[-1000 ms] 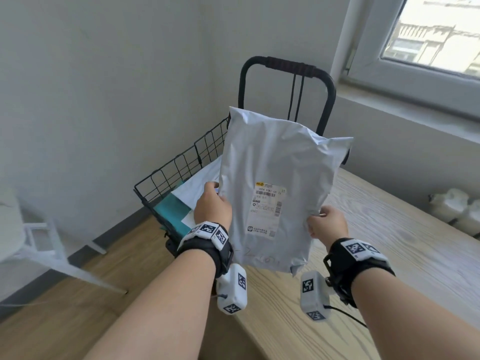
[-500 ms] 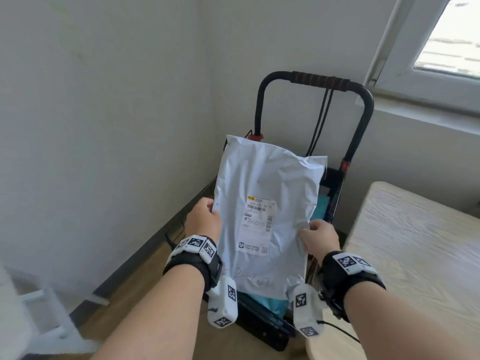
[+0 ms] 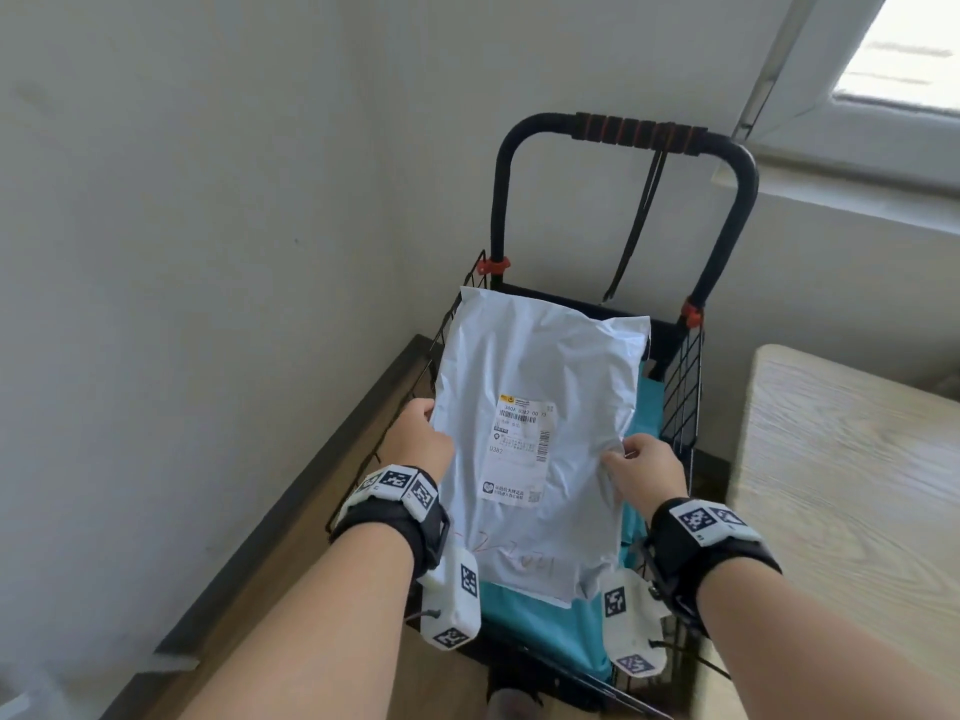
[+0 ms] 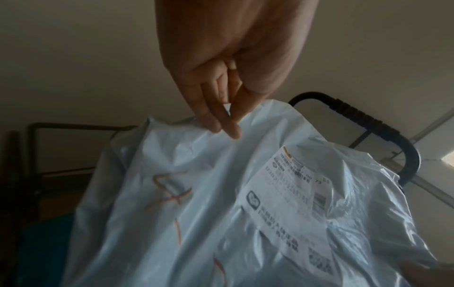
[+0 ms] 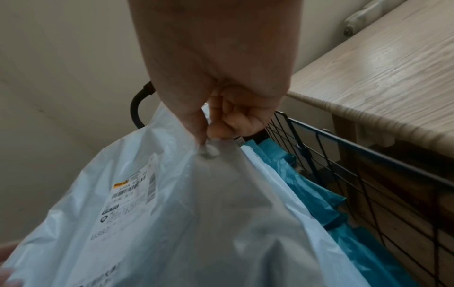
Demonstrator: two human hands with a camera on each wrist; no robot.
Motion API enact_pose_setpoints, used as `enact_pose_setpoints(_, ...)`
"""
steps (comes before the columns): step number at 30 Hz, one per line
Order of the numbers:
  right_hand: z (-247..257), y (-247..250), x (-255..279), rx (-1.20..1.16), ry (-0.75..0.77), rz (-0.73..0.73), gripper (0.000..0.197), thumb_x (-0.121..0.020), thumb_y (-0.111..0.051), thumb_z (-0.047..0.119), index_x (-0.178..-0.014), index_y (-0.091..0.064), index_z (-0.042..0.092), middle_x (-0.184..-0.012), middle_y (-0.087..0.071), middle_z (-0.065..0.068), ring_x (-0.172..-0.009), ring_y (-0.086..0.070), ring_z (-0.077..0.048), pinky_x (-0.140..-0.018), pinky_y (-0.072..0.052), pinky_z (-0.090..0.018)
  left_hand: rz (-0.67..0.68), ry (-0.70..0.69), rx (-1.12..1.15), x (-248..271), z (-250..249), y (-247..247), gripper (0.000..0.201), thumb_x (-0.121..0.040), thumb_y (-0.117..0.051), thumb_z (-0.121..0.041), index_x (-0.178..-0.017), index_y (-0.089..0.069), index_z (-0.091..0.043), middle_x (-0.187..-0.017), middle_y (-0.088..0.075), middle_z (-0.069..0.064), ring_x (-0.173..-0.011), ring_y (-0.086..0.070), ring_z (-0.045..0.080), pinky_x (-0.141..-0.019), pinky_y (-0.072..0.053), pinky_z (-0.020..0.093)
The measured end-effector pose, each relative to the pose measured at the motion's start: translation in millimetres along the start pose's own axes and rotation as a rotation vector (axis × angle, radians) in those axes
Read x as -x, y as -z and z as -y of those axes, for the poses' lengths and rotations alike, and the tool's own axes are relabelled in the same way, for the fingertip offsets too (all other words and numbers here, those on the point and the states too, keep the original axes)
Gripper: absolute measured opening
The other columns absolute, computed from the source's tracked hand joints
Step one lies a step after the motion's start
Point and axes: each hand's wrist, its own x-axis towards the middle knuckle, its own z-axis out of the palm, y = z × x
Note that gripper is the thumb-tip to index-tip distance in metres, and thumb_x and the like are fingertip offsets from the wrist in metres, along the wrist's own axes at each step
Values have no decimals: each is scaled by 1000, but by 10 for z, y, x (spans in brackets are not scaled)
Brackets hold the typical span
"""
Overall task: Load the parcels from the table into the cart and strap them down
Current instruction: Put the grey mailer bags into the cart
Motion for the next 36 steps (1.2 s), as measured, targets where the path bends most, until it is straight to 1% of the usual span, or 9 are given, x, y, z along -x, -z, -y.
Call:
enact_pose_setpoints(4, 38, -116, -334, 15, -68, 31, 18, -94, -54, 23, -103, -64, 12, -95, -64, -7, -91, -60, -25, -81, -46, -31, 143, 55, -10, -407, -74, -159, 49, -83, -58, 1, -127, -51, -20, -94, -57, -9, -84, -57, 15, -71, -45, 27)
enact_pose_setpoints(6, 22, -159, -480, 29, -111, 33, 18, -94, -53, 22, -102, -65, 10, -97, -64, -9, -95, -61, -28, -85, -49, -34, 211, 59, -31, -599, -97, -285, 54, -83, -58, 1, -133, -47, -17, -91, -54, -10, -80, -56, 12, -68, -45, 25)
enact_pose_setpoints(11, -101, -310, -797, 73, -191, 49, 20, -93, -53, 22, -99, -66, 9, -98, -66, -12, -95, -61, -30, -81, -47, -31, 260, 58, -23, -978, -52, -623, 55, -85, -54, 2, -136, -43, -15, -98, -55, -5, -73, -54, 7, -57, -41, 22)
enact_pose_setpoints(15, -166, -413, -891, 97, -258, 59, 18, -94, -53, 23, -99, -65, 12, -98, -65, -11, -95, -61, -30, -84, -48, -33, 342, 129, -60, -1053, 97, -792, 56, -87, -54, 1, -139, -38, -15, -96, -55, -1, -85, -58, 20, -66, -45, 28)
enact_pose_setpoints(21, -189, -531, -1002, 127, -352, 56, 18, -91, -56, 20, -102, -68, 12, -105, -67, -13, -98, -61, -32, -84, -47, -32, 394, 177, -96, -1222, 184, -892, 53, -86, -54, 0, -135, -41, -15, -98, -58, 1, -85, -59, 22, -66, -46, 29)
enact_pose_setpoints(26, -191, -542, -1057, 166, -422, 89, 19, -89, -56, 18, -99, -69, 10, -102, -67, -15, -95, -62, -32, -82, -49, -32, 434, 181, -112, -1316, 152, -955, 60, -80, -55, -3, -136, -42, -17, -106, -63, 5, -87, -64, 26, -80, -56, 41)
enact_pose_setpoints(32, -175, -457, -1074, 137, -446, 92, 13, -86, -56, 13, -81, -69, 14, -91, -69, -11, -89, -65, -28, -84, -55, -37, 434, 167, -121, -1418, 13, -956, 61, -83, -53, 1, -140, -37, -14, -104, -59, 6, -82, -60, 23, -69, -51, 31)
enact_pose_setpoints(34, -185, -412, -1078, 108, -444, 78, 15, -86, -57, 13, -75, -64, 18, -87, -68, -8, -87, -64, -27, -84, -56, -41, 434, 159, -122, -1418, -47, -961, 65, -83, -54, 1, -144, -34, -14, -115, -58, 8, -91, -60, 26, -74, -51, 32)
enact_pose_setpoints(36, -195, -378, -1082, 82, -454, 72, 11, -87, -58, 13, -79, -63, 19, -88, -66, -7, -86, -64, -25, -84, -57, -41, 439, 143, -139, -1405, -92, -966, 70, -85, -54, 0, -148, -28, -16, -133, -50, 9, -101, -58, 26, -80, -50, 34)
